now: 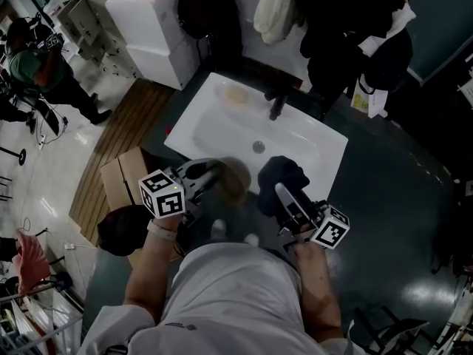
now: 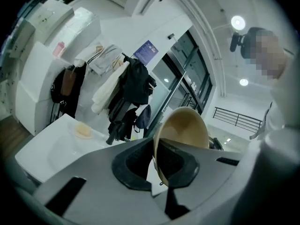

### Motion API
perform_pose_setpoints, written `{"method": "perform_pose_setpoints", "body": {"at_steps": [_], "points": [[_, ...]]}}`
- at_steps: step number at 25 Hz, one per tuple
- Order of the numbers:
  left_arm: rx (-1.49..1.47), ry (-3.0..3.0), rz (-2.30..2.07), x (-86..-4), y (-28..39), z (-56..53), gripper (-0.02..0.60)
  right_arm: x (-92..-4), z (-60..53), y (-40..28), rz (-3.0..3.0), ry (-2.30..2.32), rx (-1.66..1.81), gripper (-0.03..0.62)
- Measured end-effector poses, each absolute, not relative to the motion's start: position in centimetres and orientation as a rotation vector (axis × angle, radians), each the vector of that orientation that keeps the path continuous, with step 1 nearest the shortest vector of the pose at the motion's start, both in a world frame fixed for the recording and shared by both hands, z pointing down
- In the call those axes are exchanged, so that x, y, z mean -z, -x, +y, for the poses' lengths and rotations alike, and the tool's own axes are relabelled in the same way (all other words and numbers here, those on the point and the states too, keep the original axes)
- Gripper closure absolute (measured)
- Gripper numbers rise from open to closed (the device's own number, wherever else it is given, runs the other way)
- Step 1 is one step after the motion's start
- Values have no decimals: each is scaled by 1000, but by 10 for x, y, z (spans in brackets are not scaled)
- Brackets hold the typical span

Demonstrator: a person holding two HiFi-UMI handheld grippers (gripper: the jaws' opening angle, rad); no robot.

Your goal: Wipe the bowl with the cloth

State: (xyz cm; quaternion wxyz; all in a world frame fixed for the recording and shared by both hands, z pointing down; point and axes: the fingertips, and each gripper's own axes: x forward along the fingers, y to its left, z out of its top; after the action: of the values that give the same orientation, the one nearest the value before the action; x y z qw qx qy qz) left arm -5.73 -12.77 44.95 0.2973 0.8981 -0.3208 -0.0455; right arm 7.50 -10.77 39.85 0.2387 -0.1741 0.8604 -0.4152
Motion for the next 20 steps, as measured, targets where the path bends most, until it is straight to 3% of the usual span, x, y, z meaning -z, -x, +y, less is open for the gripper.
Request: {"method": "perform_pose_setpoints", "body": {"at_steps": [10,20], "points": [[41,-2480,-1105,-431,34,-129,561,-408,-124,-102,2566,989,770,513],[23,-2529,-1409,-421,53,-134,561,-414,-125,-108,2707,1294,423,513]]}}
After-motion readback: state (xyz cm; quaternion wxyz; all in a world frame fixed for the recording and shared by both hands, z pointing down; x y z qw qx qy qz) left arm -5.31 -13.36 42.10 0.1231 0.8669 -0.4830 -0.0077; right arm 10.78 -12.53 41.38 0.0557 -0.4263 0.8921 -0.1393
